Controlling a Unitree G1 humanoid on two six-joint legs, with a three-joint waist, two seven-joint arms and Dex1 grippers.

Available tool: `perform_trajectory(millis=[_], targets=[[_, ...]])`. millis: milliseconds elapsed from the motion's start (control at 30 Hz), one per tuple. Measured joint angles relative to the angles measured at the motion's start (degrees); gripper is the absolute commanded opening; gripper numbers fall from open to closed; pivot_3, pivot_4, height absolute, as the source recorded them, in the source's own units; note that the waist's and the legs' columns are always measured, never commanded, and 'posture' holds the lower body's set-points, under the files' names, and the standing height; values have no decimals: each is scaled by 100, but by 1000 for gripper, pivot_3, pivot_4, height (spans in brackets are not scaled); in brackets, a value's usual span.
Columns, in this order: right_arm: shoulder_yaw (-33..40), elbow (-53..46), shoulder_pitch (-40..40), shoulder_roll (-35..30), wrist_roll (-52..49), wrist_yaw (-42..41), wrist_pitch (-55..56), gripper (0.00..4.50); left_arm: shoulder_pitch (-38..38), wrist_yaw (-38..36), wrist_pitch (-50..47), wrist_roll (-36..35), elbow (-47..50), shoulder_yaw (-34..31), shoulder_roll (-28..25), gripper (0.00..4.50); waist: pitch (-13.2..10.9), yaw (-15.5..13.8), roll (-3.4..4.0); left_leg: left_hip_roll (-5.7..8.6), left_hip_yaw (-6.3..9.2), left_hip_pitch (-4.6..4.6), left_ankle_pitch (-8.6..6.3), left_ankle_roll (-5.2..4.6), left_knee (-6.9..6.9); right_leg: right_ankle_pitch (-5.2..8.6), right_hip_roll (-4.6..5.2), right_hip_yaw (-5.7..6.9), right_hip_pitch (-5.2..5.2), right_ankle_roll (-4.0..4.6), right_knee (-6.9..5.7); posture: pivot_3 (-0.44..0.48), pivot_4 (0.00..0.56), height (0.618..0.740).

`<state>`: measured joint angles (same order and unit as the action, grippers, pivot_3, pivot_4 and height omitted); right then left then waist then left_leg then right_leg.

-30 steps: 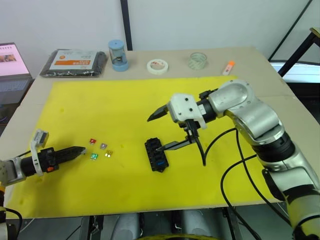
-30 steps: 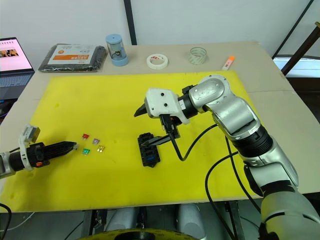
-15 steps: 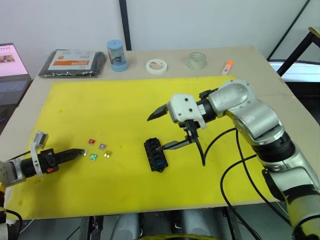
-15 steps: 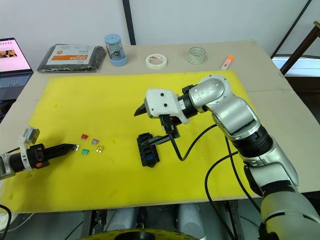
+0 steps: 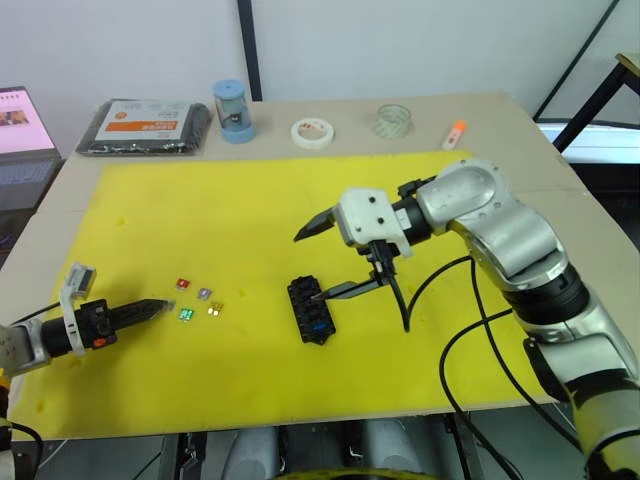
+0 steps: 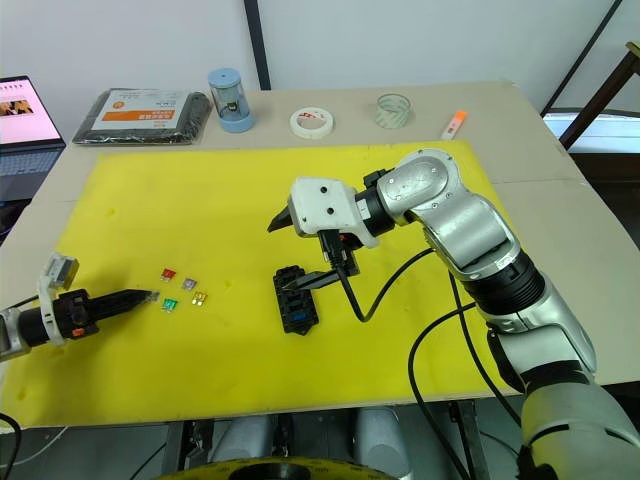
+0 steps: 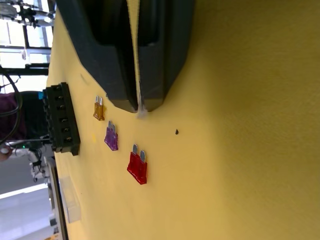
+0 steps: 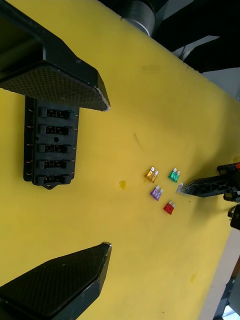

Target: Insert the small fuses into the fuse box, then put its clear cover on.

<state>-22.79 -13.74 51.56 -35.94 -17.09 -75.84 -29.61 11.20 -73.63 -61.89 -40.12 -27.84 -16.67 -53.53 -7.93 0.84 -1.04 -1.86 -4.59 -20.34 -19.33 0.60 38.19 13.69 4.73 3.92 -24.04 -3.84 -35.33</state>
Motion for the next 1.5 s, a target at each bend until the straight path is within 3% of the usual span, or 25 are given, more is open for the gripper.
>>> perform_trajectory(millis=[367, 600, 733, 933, 1167, 1267, 1367, 1500], targets=[[4, -1, -12, -4, -15, 1, -46, 4500, -129, 98, 43, -55, 269, -123, 3, 5, 1, 2, -1, -3, 1, -3, 0, 0, 0, 0, 1, 0, -3, 0, 0, 0, 150, 740], [446, -278, -319, -123, -638, 126, -849, 4500, -155, 177, -33, -562, 1415, -789, -8, 5, 1, -15, -6, 4, 4, -13, 0, 1, 0, -1, 30, 2, -4, 0, 7, 0, 150, 740], [1185, -531, -296, -68, -1478, 597, -1904, 4500, 80, 479, -501, -1185, 2410, -1025, 30, 5, 0, -13, -8, 4, 7, -13, 0, 1, 0, -2, 37, 2, -2, 0, 10, 0, 150, 740], [2358, -548, 565, 293, -3114, 1831, -4367, 4500, 1020, 1243, -900, -2445, 4063, -957, 609, 5, 0, -3, -8, 3, 10, -9, 1, 4, -6, -2, 41, 0, 2, 1, 11, 0, 150, 740], [2749, -387, 892, 336, -3936, 2543, -5797, 4500, 1699, 1956, -879, -3225, 4582, -600, 1027, 5, -1, 13, -7, 3, 9, -9, 1, 3, -6, -3, 26, 0, 2, 1, 13, 0, 150, 740], [2799, -266, 994, 382, -4033, 2741, -5976, 3842, 1984, 2117, -842, -3430, 4651, -397, 1154, 0, 0, -3, -7, 5, 8, -9, 2, 3, -4, -3, 13, 0, 5, 0, 13, 0, 150, 740], [2776, -156, 1029, 418, -4070, 2862, -6023, 2847, 2242, 2202, -722, -3514, 4686, -156, 1256, 0, 0, -8, -7, 6, 9, -10, 2, 3, -4, -3, 7, 0, 7, 0, 14, 0, 150, 740], [2775, 7, 1180, 482, -4236, 2890, -6092, 2847, 2303, 2257, -598, -3515, 4678, 53, 1272, 0, 0, -1, -7, 5, 10, -10, 2, 3, -4, -3, 0, 0, 6, 0, 15, 0, 150, 740]])
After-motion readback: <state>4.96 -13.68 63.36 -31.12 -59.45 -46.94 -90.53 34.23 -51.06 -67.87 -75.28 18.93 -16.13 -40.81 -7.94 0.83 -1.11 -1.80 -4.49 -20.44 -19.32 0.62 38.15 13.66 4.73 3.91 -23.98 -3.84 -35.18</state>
